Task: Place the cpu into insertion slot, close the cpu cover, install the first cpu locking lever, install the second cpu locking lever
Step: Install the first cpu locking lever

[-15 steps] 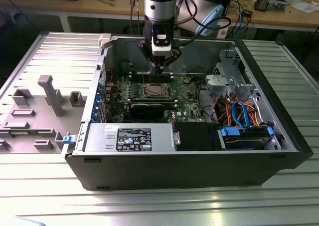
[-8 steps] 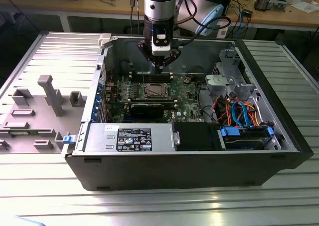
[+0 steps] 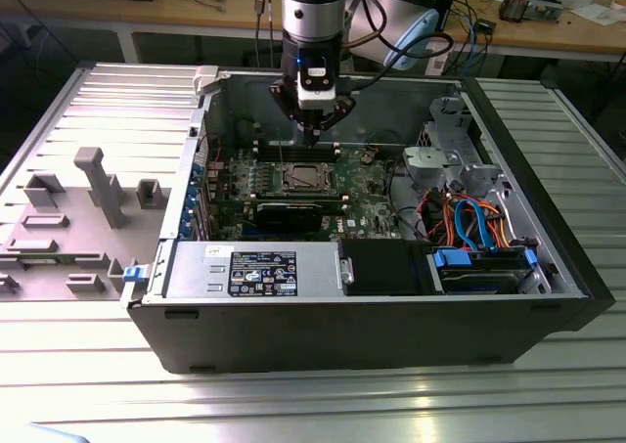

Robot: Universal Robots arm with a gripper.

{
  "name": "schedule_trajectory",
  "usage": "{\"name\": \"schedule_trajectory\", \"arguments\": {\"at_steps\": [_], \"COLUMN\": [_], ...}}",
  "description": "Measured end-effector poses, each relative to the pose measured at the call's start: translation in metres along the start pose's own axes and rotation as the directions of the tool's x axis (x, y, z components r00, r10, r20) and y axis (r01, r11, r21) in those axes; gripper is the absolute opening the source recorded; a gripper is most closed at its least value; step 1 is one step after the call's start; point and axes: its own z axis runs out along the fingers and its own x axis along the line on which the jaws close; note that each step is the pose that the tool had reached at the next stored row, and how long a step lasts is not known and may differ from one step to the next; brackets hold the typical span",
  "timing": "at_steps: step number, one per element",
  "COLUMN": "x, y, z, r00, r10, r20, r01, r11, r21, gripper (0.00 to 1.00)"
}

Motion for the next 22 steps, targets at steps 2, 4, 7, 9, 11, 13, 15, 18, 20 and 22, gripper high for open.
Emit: {"name": "schedule_trajectory", "arguments": {"at_steps": [2,4,7,9,11,13,15,18,20,22], "x": [-0.0001,-0.0001,-0.0001,-0.0001,0.0,0.0,0.0001,0.0003,0.0011,0.0012], "y": [0.0001,0.0001,0.0,0.0,0.0,0.0,0.0,-0.0001,-0.0006,-0.0006], "z": [-0.0035,-0.0033,-0.0027,-0.0021,-0.0012,-0.0003,0.0018,0.0046,0.005,0.0051], "r00": [0.9996,0.9979,0.9939,0.9901,0.9825,0.9766,0.9657,0.9495,0.9449,0.9446], "r10": [-0.028,-0.065,-0.11,-0.141,-0.186,-0.215,-0.26,-0.314,-0.327,-0.328], "r20": [-0.0006,-0.0013,-0.0022,-0.0026,-0.0033,-0.0036,-0.0041,-0.0046,-0.0048,-0.0048], "r01": [0.028,0.065,0.11,0.141,0.186,0.215,0.26,0.314,0.327,0.328], "r11": [0.9996,0.9979,0.9939,0.99,0.9824,0.9765,0.9656,0.9494,0.9448,0.9445], "r21": [-0.0014,-0.0032,-0.0051,-0.0069,-0.0092,-0.0109,-0.0131,-0.016,-0.0171,-0.0172], "gripper": [0.11,0.11,0.11,0.11,0.11,0.11,0.11,0.11,0.11,0.11]}}
